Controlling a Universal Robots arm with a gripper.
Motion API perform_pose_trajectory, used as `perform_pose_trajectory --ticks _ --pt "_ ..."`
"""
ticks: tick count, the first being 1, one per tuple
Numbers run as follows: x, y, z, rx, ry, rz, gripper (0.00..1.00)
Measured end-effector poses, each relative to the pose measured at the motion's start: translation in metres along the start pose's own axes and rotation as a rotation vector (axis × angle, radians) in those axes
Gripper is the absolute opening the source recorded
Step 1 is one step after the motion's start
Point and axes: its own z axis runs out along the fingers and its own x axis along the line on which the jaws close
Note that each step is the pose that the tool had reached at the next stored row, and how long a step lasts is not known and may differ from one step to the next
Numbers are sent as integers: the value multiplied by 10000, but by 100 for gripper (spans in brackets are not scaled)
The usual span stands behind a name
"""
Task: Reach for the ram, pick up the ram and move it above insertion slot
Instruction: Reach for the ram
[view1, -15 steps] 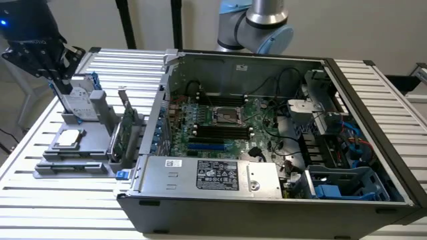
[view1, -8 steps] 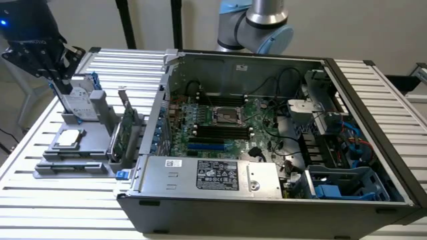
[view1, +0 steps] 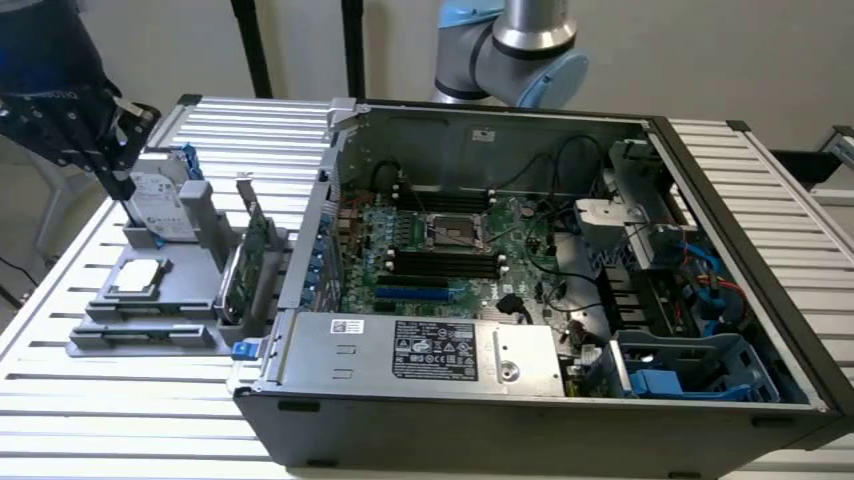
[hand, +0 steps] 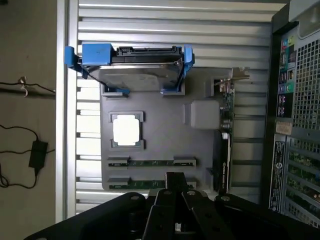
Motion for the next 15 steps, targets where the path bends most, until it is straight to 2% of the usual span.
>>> perform_pose_trajectory --ticks 7,12,15 --pt "46 -294 -5 0 0 0 11" --pt "140 -318 -2 1 1 -47 11" --pt "156 -320 -1 1 15 -419 11"
